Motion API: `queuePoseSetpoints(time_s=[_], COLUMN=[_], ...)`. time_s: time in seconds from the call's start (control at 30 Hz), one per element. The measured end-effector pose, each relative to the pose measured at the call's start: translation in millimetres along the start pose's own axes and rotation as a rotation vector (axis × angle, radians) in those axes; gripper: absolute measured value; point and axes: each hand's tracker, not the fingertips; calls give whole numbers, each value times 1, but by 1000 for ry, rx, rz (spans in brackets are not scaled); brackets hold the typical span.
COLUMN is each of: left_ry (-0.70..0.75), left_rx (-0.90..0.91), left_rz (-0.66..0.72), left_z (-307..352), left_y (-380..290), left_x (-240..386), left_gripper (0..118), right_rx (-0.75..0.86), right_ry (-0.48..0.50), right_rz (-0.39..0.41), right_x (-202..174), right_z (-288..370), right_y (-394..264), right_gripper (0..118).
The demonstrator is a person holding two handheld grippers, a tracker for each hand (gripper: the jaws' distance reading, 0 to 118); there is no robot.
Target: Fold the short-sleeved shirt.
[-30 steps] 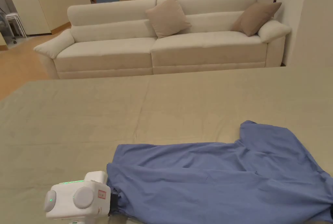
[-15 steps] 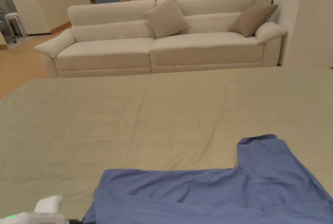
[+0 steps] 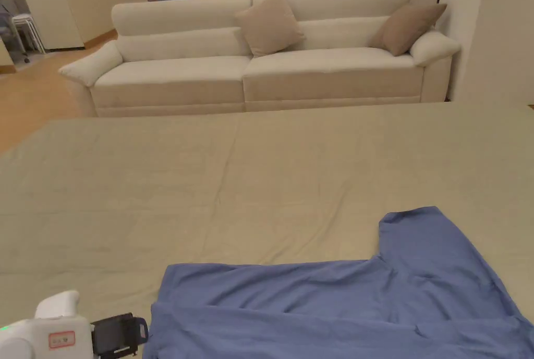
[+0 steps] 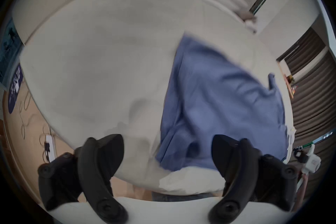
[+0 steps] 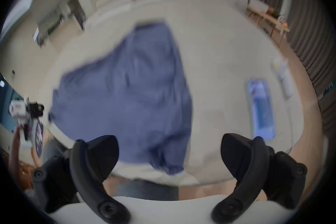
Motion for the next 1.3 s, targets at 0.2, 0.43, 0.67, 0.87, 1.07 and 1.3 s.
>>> queuePoseSetpoints(time_s=[0.2,0.43,0.67,0.87,1.07,1.3], left_ry=[25,-132,103,91,95,-47], left_rx=[419,202,-244,-471,-313,-213], left_rz=[-176,-149,-294,-216,-299,-289], left_z=[73,-18,-186,-264,-235,-214], left_y=[75,149,142,102,87,96], left_x=[48,65,68,41,56,72], left_gripper=[98,0,0,114,70,4], right_rx=[428,525,521,444,233,-159], right_ry=[-74,-33,-27,-50,22,0], right_rz=[57,38,87,131,99,6], right_x=[-35,-58,-69,-68,-54,-21], right_z=[74,79,59,29,-66,-236], right_y=[71,99,112,109,110,91], right_gripper=[112,3,0,0,0,83])
